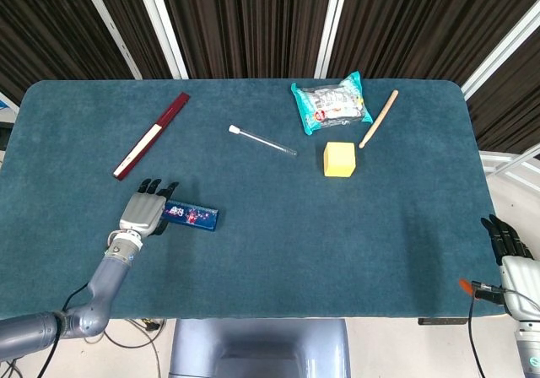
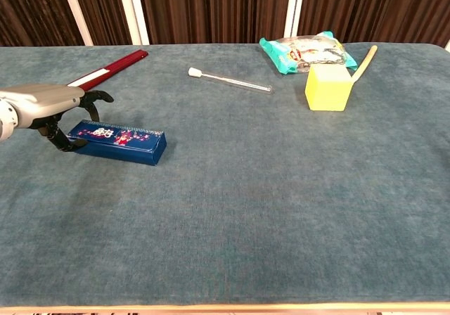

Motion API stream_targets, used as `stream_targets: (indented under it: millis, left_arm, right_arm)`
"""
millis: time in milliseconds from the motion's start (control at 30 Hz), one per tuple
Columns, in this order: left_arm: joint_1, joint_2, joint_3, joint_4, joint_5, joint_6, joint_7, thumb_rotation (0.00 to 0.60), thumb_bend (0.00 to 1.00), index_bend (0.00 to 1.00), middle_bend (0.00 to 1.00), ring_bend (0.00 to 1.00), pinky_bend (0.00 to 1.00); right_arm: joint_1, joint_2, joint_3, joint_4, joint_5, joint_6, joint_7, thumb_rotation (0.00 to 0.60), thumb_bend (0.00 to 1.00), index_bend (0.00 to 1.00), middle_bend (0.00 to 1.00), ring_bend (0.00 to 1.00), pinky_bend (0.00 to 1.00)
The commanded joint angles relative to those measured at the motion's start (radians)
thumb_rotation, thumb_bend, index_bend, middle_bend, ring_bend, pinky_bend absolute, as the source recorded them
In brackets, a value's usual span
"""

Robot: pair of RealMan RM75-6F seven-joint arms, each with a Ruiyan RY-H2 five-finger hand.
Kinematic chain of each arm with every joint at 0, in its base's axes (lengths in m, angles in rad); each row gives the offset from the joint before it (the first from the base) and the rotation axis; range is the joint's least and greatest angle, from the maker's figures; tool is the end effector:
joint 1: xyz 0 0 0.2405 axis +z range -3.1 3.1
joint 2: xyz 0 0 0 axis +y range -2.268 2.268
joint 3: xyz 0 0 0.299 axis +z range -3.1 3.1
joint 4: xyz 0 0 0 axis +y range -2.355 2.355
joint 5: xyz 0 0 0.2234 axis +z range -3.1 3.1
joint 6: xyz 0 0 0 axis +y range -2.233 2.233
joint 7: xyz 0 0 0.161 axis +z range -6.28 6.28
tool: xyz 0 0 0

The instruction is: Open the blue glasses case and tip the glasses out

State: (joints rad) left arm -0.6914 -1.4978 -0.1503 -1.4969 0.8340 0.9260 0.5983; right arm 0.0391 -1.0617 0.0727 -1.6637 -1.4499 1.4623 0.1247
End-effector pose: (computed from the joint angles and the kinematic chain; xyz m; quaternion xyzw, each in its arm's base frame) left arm -0.2408 0.3824 -0.0240 -0.7369 -0.4093 -0.2375 0.4827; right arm -0.3630 -0.1903 0.1844 0.5442 -0.4446 0.4050 0.5849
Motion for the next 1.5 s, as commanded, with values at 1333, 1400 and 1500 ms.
stream_targets:
  millis: [1333,1400,1500]
  left_arm:
    - [-0.082,-0.066,-0.016,0.267,-0.140,-0.018,0.013,0.600,0.63,0.07,0.21,0.00,0.04]
    - [-0.079,-0.062,-0.022,0.267,-0.152,-0.021,0.005,0.600,0.60,0.07,0.19,0.00,0.04]
    - [-0.068,-0.036,-0.018,0.226,-0.125,-0.011,-0.012,0.600,0.51,0.06,0.17,0.00,0.05]
  right_arm:
    - [-0.002,0.001,-0.001,-0.005,0.006,-0.003,-0.003,0.600,0.18,0.00,0.00,0.00,0.19]
    - [-0.003,0.002,0.000,-0.006,0.005,0.000,-0.001,0.600,0.18,0.00,0.00,0.00,0.19]
    - [-0.003,0.002,0.000,-0.005,0.004,0.000,0.000,0.600,0.18,0.00,0.00,0.00,0.19]
